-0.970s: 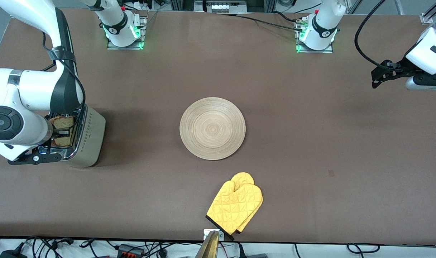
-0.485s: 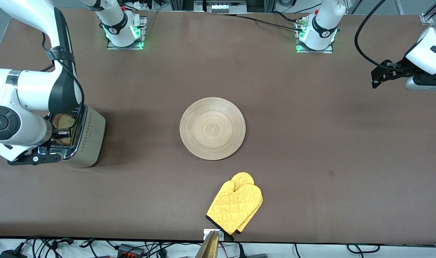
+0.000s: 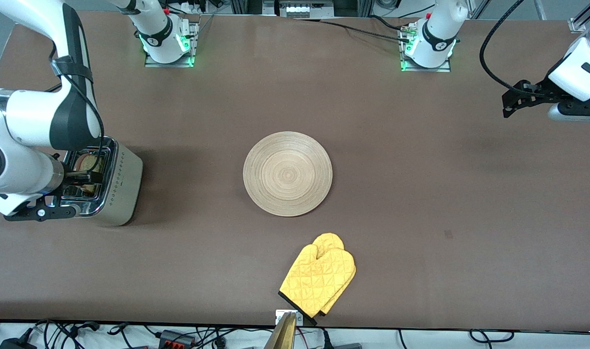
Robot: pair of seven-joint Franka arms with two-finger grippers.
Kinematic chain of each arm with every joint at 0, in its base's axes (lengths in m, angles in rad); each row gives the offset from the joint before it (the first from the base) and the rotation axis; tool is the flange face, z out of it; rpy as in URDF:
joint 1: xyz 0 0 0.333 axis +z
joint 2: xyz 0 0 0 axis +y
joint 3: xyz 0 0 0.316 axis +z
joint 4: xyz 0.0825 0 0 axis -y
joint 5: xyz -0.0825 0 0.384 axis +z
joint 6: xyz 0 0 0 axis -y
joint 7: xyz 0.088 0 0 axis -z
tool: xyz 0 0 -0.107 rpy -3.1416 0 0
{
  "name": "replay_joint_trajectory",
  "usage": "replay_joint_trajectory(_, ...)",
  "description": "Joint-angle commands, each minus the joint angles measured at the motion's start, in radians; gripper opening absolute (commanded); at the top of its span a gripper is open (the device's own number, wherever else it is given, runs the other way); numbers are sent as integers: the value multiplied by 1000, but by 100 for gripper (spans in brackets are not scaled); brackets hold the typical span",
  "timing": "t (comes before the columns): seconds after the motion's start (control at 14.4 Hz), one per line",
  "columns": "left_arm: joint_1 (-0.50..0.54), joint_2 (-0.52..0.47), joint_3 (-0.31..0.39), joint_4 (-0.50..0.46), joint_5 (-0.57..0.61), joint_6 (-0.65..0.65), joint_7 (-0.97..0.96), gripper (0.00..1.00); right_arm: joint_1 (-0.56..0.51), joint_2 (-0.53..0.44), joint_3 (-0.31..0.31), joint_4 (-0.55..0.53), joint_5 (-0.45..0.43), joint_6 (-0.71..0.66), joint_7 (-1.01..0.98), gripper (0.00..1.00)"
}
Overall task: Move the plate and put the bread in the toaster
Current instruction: 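Open the right gripper and raise it off the toaster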
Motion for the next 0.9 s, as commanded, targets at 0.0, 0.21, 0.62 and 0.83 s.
replay_joint_trajectory(0.0,4,15,0,35,-5,-25,4,100,-31,-28,-4,8,79,-64,-31,100)
replay_joint_trajectory(0.21,4,15,2,35,-6,-27,4,100,-48,-64,-6,15,149,-116,-97,100)
replay_joint_trajectory(0.62,4,15,6,35,-9,-27,5,100,-36,-76,13,179,154,-262,-95,100)
replay_joint_trajectory(0.83,4,15,6,35,-9,-34,5,100,-33,-76,16,180,156,-262,-92,100)
